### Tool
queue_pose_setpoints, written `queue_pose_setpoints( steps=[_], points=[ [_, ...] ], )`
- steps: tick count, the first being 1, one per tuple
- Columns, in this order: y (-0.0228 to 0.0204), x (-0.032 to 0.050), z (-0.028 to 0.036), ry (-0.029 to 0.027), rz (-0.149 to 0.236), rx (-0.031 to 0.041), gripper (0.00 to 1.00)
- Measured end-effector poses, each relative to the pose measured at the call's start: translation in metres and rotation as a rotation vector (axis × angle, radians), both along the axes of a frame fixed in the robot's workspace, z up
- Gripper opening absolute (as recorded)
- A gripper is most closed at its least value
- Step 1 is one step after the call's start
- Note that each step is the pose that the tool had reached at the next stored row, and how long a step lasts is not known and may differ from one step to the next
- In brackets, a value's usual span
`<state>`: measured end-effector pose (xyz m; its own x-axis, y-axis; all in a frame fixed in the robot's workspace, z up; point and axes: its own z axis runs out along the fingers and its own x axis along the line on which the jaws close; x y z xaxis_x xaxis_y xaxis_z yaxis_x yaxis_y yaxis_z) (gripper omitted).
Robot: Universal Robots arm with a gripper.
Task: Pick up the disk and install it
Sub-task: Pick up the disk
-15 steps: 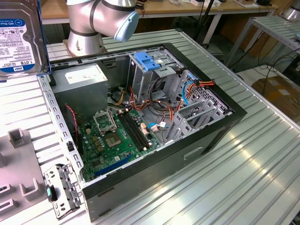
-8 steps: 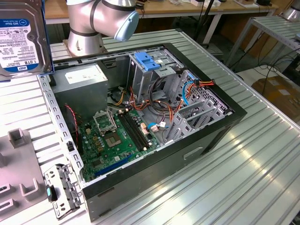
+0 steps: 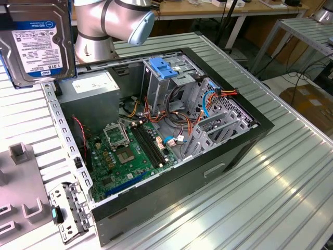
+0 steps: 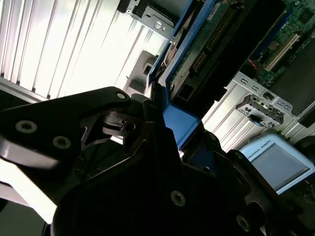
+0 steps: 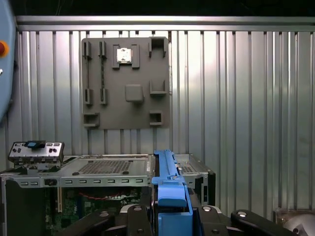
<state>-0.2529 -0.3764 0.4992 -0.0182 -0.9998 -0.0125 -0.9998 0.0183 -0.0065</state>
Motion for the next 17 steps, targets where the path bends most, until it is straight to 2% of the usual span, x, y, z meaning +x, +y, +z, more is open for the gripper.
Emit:
queue_pose_setpoints(
  steps=[3,13,17],
  points=[
    [0.0,0.0171,-0.0008,-0.0046,0.0,-0.0001,0.37],
    [0.0,0.0451,-0.0025,-0.0169,0.0,-0.0001,0.37],
    [-0.0002,0.0585,-0.0034,-0.0237,0.0,-0.0001,0.37]
  ],
)
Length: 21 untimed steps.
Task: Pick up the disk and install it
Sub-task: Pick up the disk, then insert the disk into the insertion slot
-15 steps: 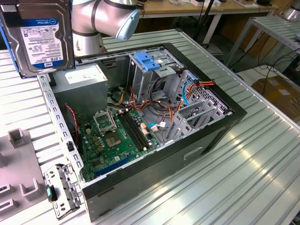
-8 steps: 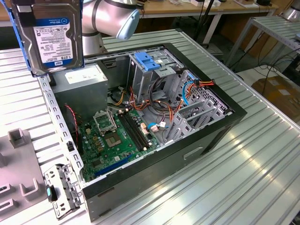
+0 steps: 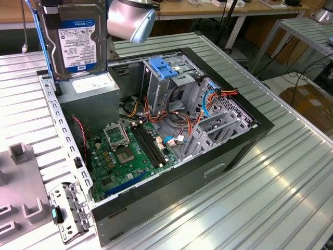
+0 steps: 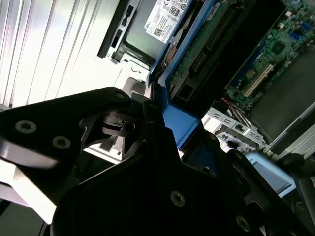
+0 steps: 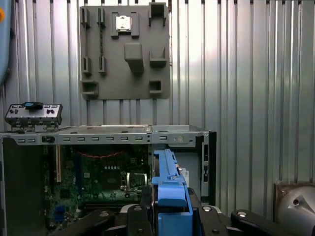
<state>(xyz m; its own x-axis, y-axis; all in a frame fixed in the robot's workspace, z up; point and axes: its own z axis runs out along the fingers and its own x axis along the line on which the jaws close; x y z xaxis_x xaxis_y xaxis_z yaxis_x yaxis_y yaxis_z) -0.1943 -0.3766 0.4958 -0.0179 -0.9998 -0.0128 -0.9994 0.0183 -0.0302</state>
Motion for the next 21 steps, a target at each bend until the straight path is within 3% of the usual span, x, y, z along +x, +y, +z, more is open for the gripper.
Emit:
queue_pose_setpoints(
  steps=[12,21],
  points=[
    [-0.0079,0.0112,-0.0043,-0.0222,0.0,0.0,0.37],
    [-0.0093,0.0151,-0.0049,-0.0248,0.0,-0.0001,0.37]
  ],
)
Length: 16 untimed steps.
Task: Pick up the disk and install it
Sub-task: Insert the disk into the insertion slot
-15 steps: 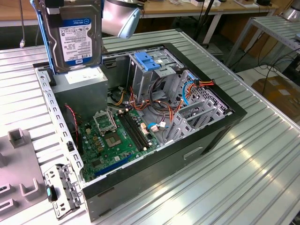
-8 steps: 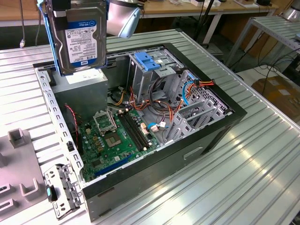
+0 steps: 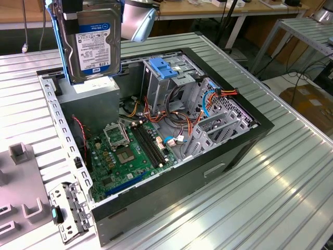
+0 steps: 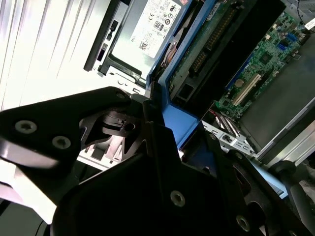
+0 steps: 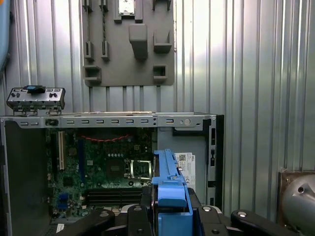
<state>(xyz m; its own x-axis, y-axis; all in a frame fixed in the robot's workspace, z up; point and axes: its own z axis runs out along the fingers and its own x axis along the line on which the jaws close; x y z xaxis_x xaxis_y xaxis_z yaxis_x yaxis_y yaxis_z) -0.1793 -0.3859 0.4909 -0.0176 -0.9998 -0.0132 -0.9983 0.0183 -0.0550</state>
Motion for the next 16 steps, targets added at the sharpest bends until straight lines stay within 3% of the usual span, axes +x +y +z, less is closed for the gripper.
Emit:
queue_pose_setpoints(
  steps=[8,13,16],
  points=[
    [0.0,0.0001,0.0,0.0,0.0,0.0,0.37],
    [-0.0066,0.0001,0.0,0.0001,0.0,0.0,0.37],
    [-0.0131,0.001,0.0,0.0113,0.0,-0.0001,0.37]
  ],
)
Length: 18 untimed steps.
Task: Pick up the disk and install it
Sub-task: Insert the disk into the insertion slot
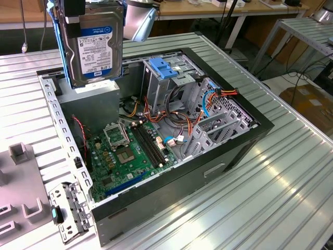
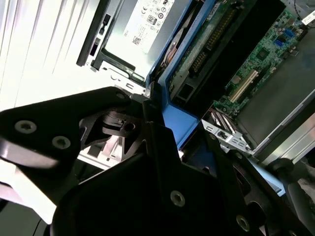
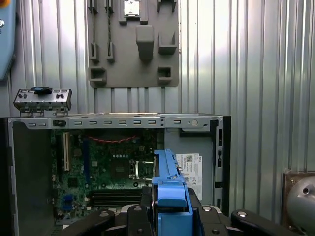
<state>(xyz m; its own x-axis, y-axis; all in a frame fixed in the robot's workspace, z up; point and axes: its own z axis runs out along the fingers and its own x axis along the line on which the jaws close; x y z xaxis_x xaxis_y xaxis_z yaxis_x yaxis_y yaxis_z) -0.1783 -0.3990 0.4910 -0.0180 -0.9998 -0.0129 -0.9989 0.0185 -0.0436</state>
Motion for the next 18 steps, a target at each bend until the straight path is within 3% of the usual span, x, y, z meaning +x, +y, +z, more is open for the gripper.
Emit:
queue_pose_setpoints(
  steps=[1,3,7,18],
  points=[
    [-0.0021,0.0009,-0.0001,0.0074,0.0,0.0001,0.37],
    [-0.0056,0.002,-0.0001,0.0129,0.0,0.0002,0.37],
    [-0.0077,0.0057,0.0,0.0132,0.0,0.0,0.37],
    [-0.0078,0.0237,-0.0001,0.0132,0.0,0.0001,0.37]
  ],
)
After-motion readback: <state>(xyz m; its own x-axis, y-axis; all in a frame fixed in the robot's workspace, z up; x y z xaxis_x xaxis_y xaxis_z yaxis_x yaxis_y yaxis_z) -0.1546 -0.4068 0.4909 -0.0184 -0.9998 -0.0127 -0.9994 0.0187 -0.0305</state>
